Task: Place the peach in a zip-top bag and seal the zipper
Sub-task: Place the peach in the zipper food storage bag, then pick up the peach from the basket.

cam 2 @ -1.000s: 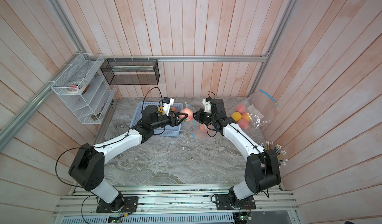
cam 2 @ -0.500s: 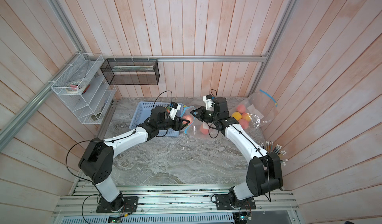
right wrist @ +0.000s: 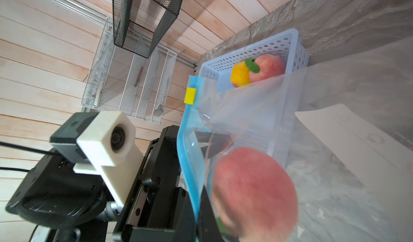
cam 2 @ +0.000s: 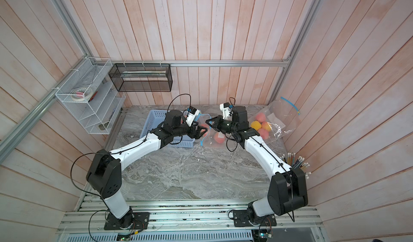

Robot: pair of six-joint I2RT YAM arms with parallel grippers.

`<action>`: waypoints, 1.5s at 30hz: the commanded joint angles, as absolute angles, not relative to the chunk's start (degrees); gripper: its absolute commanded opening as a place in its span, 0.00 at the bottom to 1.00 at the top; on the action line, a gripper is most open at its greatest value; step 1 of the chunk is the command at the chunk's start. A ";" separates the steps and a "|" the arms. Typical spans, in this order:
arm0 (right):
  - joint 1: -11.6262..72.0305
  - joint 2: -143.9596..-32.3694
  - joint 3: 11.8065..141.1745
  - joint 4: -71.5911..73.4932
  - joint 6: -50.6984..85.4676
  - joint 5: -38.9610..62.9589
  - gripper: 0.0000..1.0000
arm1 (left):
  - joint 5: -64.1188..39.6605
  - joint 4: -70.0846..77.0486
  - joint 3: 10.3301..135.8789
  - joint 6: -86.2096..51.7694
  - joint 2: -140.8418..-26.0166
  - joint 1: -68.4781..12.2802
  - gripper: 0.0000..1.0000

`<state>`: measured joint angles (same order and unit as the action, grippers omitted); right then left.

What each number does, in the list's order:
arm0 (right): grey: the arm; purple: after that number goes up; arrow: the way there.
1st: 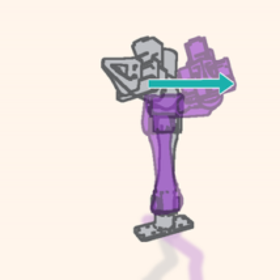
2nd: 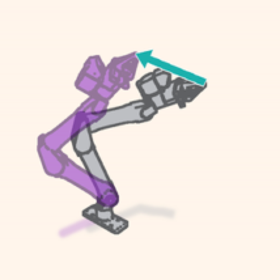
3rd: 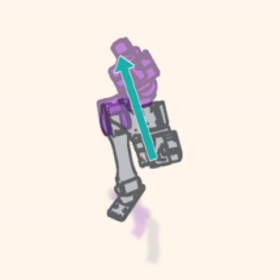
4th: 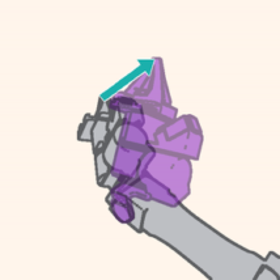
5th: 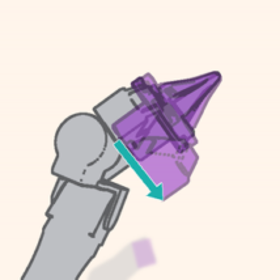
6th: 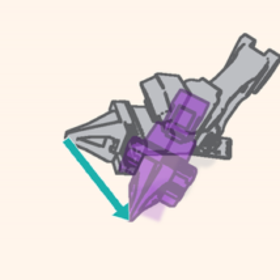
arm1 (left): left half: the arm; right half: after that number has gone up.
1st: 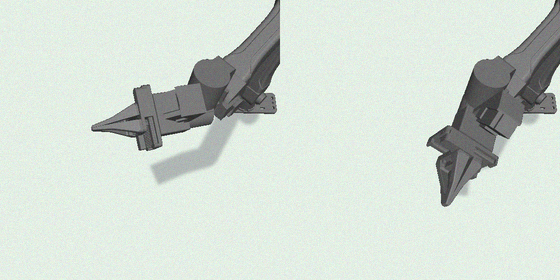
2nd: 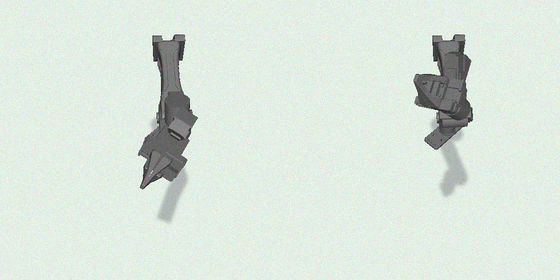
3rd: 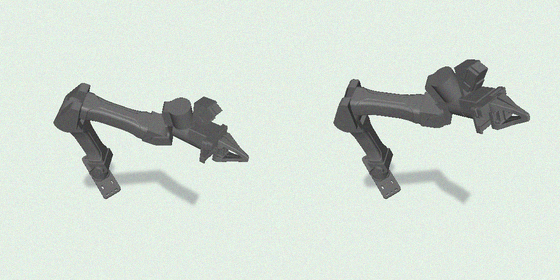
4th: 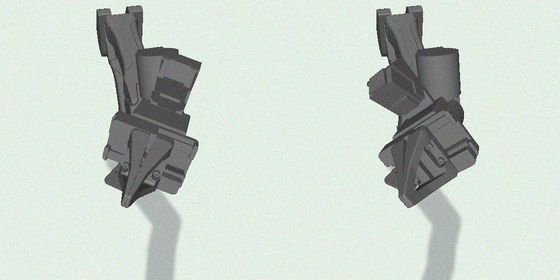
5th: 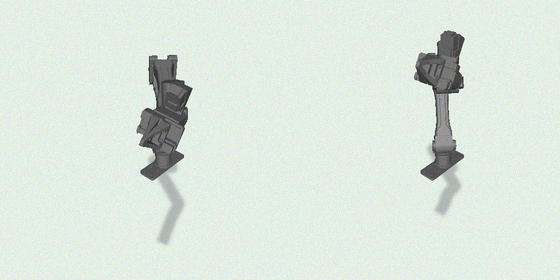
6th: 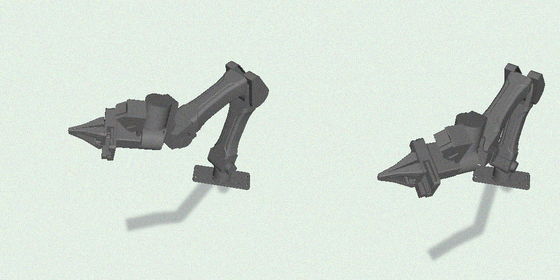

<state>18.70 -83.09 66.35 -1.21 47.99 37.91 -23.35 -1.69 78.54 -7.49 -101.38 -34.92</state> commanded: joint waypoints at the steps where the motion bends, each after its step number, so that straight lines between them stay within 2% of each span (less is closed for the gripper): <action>1: 18.32 -81.13 65.92 0.31 48.78 36.33 0.00 | -24.47 -3.35 81.40 -10.01 -98.46 -33.71 0.91; 6: 17.42 -80.43 66.29 0.14 48.94 34.93 0.00 | -26.65 -0.14 79.83 -14.16 -93.60 -31.78 0.97; 13: 14.81 -78.98 66.39 -3.33 45.93 32.30 0.00 | -16.71 1.29 71.67 -19.92 -87.25 -23.07 1.00; 17: 12.42 -77.68 67.54 -6.78 42.78 30.72 0.00 | -13.71 -1.98 70.31 -19.73 -88.02 -18.83 1.00; 27: 7.58 -73.59 72.05 -19.83 33.82 22.20 0.00 | -11.71 -7.77 79.05 -21.97 -104.21 -12.81 1.00; 37: 7.38 -73.20 70.06 -20.22 33.29 23.85 0.00 | -10.80 -13.24 96.89 -23.03 -123.26 -11.84 0.99; 45: 7.38 -74.95 69.40 -18.48 35.36 26.38 0.00 | -11.35 -15.40 105.97 -22.98 -132.61 -11.87 0.90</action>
<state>7.55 -74.13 70.28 -19.00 34.57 24.80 -11.62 -13.74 104.05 -22.98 -130.89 -12.16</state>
